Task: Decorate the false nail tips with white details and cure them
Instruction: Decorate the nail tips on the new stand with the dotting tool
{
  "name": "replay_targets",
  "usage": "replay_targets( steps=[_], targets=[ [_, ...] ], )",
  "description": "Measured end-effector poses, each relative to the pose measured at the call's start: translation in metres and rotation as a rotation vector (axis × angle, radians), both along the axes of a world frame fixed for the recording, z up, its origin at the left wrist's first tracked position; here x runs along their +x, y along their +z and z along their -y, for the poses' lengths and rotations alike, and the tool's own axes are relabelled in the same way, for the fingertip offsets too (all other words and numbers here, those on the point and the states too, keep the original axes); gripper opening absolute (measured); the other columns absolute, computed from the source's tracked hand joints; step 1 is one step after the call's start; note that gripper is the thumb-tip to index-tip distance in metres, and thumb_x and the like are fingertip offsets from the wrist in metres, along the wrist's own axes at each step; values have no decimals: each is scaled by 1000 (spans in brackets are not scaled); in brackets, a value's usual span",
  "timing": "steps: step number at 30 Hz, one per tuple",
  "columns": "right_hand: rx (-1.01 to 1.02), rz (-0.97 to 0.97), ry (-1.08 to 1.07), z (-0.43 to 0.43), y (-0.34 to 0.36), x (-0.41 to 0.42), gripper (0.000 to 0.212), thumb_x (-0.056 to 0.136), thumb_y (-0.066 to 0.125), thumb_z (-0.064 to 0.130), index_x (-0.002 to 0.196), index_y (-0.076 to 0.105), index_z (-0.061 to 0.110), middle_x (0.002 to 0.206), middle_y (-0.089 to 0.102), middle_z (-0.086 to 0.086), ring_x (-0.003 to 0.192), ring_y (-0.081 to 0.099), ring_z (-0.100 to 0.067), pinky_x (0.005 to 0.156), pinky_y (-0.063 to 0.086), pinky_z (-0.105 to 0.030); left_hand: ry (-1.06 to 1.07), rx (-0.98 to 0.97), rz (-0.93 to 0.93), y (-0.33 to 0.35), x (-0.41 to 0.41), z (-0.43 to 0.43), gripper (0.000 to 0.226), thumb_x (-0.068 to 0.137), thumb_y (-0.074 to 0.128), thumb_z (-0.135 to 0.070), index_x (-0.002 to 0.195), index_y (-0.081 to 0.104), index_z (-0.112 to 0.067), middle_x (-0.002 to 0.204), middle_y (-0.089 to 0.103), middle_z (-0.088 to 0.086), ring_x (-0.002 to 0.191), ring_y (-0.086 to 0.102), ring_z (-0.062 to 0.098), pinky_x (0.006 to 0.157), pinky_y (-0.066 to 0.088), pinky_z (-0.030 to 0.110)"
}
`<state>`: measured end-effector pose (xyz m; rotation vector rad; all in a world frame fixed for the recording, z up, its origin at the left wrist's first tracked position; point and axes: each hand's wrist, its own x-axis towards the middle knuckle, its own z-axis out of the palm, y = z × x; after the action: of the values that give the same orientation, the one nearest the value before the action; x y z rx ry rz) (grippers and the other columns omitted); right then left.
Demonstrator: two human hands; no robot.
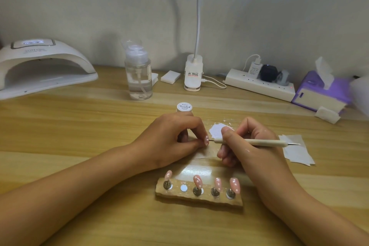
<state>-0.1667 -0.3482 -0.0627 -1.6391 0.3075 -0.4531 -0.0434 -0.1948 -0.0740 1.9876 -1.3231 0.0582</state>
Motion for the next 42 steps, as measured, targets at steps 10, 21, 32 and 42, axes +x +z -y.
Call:
replay_targets(
  steps=[10,21,32,42],
  targets=[
    [3,5,8,1,-2,1,27,89,67,17,69,50,10,59,68,-14,50,62,-16,50,51,-21,6,-4,2,-1,0,0,13,83,77,-14,83,71,-26,81,58,-25,61,57,14,59,38,14],
    [46,21,4,-1,1,0,28,93,66,16,73,49,7,61,69,-14,50,62,-16,51,54,-21,3,1,12,0,-1,0,15,84,77,-15,82,70,-28,83,60,-16,61,57,14,60,39,17],
    [24,31,9,0,0,1,29,92,67,19,73,50,7,62,70,-14,51,63,-16,51,54,-22,12,10,20,1,-2,0,13,83,77,-15,82,71,-26,83,59,-19,61,57,14,59,38,16],
    [43,80,-20,0,0,0,27,92,67,19,73,50,9,61,69,-13,48,60,-16,48,52,-22,4,7,14,0,-1,0,12,84,77,-16,83,71,-27,83,59,-23,62,58,15,60,38,15]
  ],
)
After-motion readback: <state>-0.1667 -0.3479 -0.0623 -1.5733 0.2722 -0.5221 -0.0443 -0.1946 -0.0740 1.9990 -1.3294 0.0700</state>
